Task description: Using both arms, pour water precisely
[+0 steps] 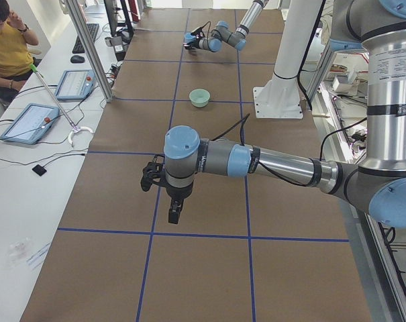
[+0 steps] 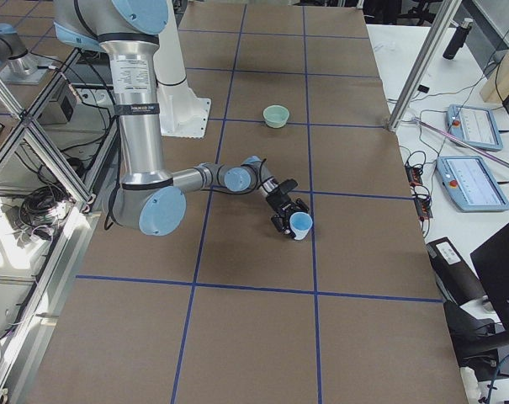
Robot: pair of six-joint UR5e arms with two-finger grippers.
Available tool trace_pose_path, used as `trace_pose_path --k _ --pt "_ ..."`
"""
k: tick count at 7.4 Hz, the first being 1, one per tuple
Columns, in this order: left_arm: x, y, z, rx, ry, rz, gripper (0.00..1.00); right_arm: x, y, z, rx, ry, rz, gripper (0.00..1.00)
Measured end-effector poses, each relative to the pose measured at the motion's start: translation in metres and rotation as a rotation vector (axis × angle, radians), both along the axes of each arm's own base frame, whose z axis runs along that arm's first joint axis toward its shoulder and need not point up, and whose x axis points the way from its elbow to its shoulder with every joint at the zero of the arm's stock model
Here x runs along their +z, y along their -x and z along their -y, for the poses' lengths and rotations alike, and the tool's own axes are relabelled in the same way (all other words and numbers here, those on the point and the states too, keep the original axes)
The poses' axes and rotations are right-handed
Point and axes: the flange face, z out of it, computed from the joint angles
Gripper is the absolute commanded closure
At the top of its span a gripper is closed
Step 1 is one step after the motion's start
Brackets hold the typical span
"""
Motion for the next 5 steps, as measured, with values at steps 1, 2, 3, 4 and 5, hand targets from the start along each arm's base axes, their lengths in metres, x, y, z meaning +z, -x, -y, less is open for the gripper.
trace_pose_path --k 1,2,3,4,5 --pt "0.000 0.000 0.000 0.000 0.000 0.000 0.00 0.000 -0.002 0.002 0.005 -0.001 0.001 0.81" --pt "0.000 0.000 0.000 0.000 -0.001 0.000 0.00 -0.001 -0.004 0.004 0.009 -0.007 -0.002 0.83" --pt "0.000 0.000 0.000 0.000 0.000 0.000 0.00 -0.003 -0.006 0.006 0.014 -0.021 -0.007 0.88" --pt "0.000 0.000 0.000 0.000 0.000 0.000 0.00 -0.007 -0.011 0.011 0.017 -0.032 -0.016 0.97" --pt "0.000 0.000 0.000 -0.001 0.003 0.000 0.00 -0.011 -0.016 0.016 0.011 -0.042 -0.036 1.00"
